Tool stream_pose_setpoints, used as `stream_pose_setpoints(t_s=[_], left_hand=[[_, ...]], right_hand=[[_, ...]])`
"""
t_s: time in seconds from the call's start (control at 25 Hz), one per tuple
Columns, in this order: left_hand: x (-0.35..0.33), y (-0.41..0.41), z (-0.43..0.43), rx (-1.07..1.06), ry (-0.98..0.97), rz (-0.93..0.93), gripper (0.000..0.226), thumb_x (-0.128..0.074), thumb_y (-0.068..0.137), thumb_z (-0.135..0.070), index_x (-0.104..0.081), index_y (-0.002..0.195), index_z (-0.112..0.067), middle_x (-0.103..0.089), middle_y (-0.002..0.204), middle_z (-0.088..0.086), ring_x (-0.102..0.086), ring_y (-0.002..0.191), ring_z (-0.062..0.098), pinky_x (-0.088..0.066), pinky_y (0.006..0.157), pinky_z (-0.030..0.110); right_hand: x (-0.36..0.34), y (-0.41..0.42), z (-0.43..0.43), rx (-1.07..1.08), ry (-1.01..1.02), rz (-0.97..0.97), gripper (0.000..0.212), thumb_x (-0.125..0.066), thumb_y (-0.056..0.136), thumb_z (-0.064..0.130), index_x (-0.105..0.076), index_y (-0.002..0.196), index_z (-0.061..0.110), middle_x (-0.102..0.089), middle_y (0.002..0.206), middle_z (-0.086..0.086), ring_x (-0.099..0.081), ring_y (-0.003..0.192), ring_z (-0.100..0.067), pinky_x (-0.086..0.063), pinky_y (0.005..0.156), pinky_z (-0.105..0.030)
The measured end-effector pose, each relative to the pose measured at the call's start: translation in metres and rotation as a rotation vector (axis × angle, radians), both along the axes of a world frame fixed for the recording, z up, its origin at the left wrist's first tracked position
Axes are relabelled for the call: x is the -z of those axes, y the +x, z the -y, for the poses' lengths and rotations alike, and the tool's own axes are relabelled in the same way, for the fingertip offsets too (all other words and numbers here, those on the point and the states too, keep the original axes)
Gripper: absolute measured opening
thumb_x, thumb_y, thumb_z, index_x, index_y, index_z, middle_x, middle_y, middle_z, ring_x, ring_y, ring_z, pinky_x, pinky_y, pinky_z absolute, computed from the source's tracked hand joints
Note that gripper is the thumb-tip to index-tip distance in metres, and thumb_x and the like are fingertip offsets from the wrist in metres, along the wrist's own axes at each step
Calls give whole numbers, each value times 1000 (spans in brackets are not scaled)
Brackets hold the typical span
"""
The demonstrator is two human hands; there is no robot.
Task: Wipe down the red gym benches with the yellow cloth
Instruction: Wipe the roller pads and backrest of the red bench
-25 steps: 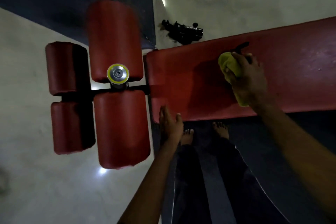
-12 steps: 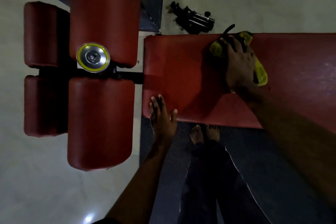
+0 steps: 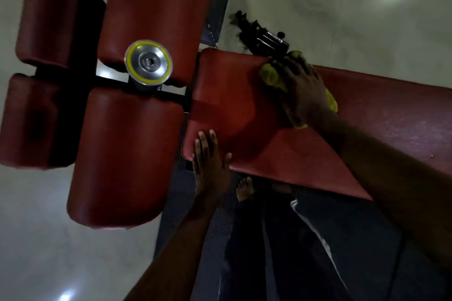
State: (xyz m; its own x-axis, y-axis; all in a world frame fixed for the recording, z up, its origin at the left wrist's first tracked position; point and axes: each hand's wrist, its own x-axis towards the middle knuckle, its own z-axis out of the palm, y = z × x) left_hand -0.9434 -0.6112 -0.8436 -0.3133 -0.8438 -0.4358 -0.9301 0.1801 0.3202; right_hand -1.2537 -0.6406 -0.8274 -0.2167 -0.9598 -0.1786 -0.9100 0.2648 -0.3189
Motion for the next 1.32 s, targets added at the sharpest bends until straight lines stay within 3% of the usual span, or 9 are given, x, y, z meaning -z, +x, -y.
stream_pose_setpoints(t_s=[0.12, 0.24, 0.36, 0.44, 0.64, 0.72, 0.92, 1.12, 1.32], left_hand=[[1, 1, -5, -23, -57, -30, 74, -37, 103, -55, -12, 162, -18, -6, 168, 12, -8, 154, 28, -27, 115, 56], [2, 3, -5, -74, -35, -137, 77, -48, 100, -53, -15, 162, -21, -5, 169, 6, -3, 155, 25, -22, 117, 57], [3, -1, -9, -201, -62, -206, 75, -50, 99, -51, -19, 161, -23, -8, 169, 3, -3, 156, 23, -23, 121, 55], [1, -15, -19, -297, -64, -227, 71, -52, 101, -41, -18, 161, -22, -7, 169, 3, -2, 156, 22, -23, 121, 56], [6, -47, -35, -507, -127, -304, 72, -59, 101, -31, -21, 160, -13, -9, 169, 7, -2, 156, 27, -26, 120, 58], [5, -60, -41, -594, -135, -305, 73, -59, 102, -33, -20, 160, -13, -8, 169, 7, -3, 156, 27, -24, 121, 54], [11, -68, -49, -609, -138, -339, 71, -57, 104, -28, -17, 161, -12, -5, 169, 8, -1, 156, 29, -20, 122, 48], [10, -56, -49, -601, -77, -372, 75, -57, 101, -35, -16, 161, -18, -3, 170, 3, 2, 156, 23, -15, 122, 39], [10, -59, -48, -623, -131, -296, 76, -55, 99, -46, -20, 161, -18, -3, 169, 8, -1, 155, 26, -20, 122, 52]], right_hand=[[0, 32, 25, 254, -68, 64, 65, -51, 92, 54, -41, 150, 25, -44, 152, -6, -46, 134, -35, -50, 96, -46], [0, 65, -8, -250, -137, 55, 68, -66, 87, 29, -42, 150, 19, -45, 152, -11, -41, 137, -37, -51, 96, -52], [0, 50, -16, -683, -67, 83, 75, -64, 89, 30, -31, 156, 26, -34, 161, -4, -34, 145, -34, -40, 111, -49], [3, 29, 19, -625, -75, 3, 77, -69, 85, 25, -36, 155, 25, -39, 158, -6, -35, 145, -34, -36, 113, -48], [-10, 26, 104, 64, 32, 169, 55, -56, 93, 34, -44, 145, 19, -50, 143, -12, -49, 127, -39, -43, 98, -49], [-13, 40, 91, -30, 34, 146, 58, -55, 94, 36, -40, 148, 18, -47, 146, -13, -49, 129, -39, -44, 98, -48], [-7, 53, 26, -772, 37, 132, 82, -58, 91, 47, -19, 160, 23, -22, 165, -6, -20, 151, -35, -28, 117, -51], [-11, 26, 46, -372, -6, 321, 83, -67, 80, 57, -33, 149, 24, -31, 152, -13, -38, 137, -34, -46, 106, -46], [3, 42, 28, -749, -3, 60, 79, -67, 88, 42, -26, 155, 44, -18, 164, -10, -31, 143, -42, -42, 107, -57]])
